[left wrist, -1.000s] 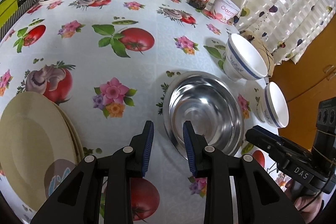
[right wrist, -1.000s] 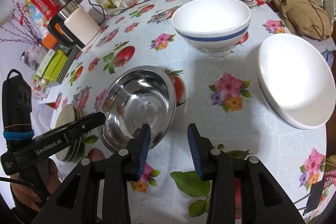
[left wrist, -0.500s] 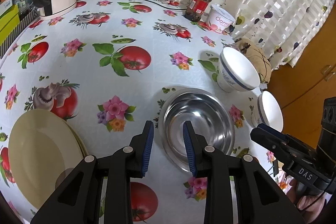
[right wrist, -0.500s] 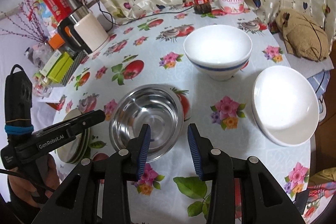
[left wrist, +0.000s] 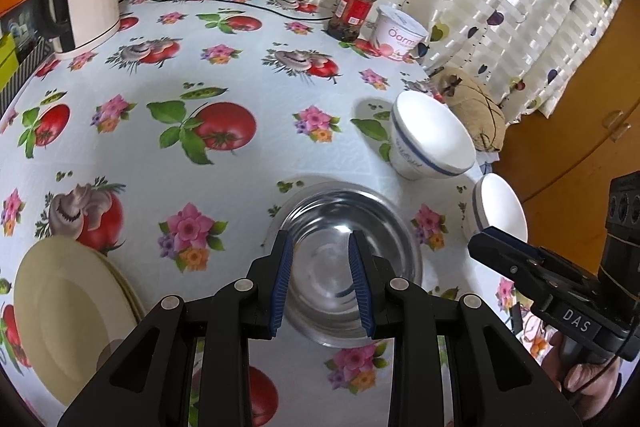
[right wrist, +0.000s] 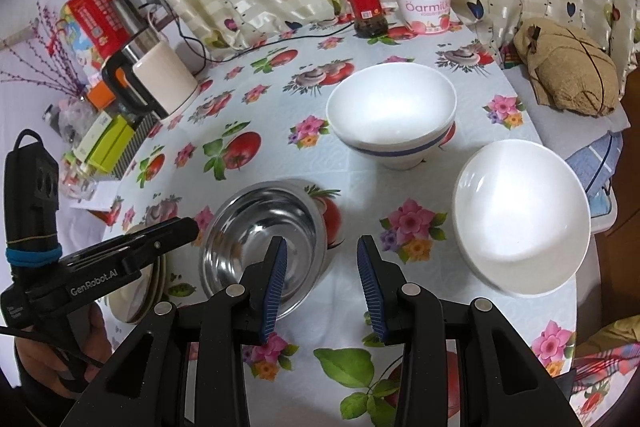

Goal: Organize plates and bowls
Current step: 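Move both grippers past the steel bowl toward the white bowl, then close the left gripper on the white bowl rim while the right gripper grips it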

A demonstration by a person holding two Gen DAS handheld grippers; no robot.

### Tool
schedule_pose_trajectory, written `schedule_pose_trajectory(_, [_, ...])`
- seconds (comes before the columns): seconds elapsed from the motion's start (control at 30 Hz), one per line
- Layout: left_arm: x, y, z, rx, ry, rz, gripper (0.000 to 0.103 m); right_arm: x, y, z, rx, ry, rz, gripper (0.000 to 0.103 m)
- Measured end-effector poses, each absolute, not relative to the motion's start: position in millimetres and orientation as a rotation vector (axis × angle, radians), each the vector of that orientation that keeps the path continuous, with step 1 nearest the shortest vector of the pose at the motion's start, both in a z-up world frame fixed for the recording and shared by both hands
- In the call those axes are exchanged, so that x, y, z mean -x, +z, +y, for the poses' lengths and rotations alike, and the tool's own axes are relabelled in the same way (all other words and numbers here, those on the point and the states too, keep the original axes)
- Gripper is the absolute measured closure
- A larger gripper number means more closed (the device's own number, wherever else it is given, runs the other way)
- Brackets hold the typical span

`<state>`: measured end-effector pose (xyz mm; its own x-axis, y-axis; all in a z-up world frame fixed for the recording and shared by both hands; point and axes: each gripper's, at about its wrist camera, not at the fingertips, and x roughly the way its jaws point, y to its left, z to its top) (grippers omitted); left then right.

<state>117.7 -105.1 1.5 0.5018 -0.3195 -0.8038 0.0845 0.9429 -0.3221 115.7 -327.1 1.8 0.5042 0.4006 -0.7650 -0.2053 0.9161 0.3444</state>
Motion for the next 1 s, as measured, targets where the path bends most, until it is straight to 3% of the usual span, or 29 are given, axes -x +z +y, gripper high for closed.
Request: schedule_pose_trajectory(1.0, [-169.3, 16.8, -157.5, 0.248, -0.341, 1.015, 0.073, -146.3, 18.9, -368.5, -0.266, 0.279, 0.914, 0.067])
